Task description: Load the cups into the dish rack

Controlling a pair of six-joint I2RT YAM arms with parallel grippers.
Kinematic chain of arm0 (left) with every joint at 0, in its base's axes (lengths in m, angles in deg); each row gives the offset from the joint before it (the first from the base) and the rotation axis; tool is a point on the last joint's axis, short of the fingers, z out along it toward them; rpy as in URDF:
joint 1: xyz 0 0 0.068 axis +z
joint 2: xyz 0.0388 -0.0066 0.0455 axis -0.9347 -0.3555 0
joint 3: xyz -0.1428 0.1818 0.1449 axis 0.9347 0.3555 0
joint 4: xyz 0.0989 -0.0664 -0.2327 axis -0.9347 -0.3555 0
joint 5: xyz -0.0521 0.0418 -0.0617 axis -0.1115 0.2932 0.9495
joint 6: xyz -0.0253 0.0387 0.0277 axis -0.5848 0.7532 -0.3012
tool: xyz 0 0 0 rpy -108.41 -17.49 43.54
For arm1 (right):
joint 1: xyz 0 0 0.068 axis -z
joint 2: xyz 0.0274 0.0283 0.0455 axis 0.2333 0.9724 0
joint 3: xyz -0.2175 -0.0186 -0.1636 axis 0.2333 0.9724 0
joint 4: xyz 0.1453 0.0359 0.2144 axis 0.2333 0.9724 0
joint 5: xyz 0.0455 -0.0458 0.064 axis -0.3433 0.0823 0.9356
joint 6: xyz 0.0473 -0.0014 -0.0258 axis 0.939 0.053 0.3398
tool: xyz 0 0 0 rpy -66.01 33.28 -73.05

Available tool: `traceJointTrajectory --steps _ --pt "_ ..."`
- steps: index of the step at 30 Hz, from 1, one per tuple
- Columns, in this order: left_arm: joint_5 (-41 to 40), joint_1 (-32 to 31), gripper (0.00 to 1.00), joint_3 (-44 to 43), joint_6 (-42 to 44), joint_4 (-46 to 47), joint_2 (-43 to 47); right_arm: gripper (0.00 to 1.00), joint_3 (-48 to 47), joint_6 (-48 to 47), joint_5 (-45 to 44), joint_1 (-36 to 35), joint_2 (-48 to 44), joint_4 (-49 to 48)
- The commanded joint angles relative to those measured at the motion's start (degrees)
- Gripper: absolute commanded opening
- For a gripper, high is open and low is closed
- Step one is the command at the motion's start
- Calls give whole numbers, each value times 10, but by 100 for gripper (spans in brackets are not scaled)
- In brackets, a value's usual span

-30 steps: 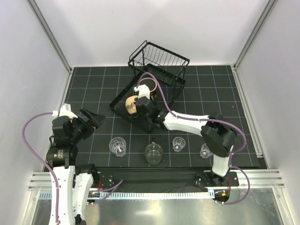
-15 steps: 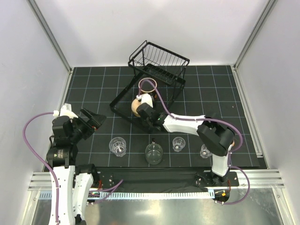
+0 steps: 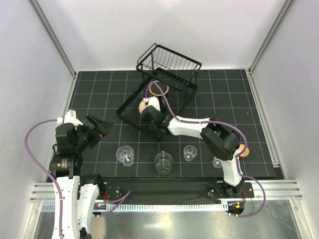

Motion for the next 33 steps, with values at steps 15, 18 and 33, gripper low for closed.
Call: traceJointTrajectory --steps 15,18,33 --pt "7 0 92 8 12 13 2 4 -75 -23 -47 60 41 41" --pt "7 0 92 7 12 11 2 4 -93 -23 -50 68 51 49" --pt "17 -7 89 -26 47 -10 -111 8 -94 -19 -27 76 49 42"
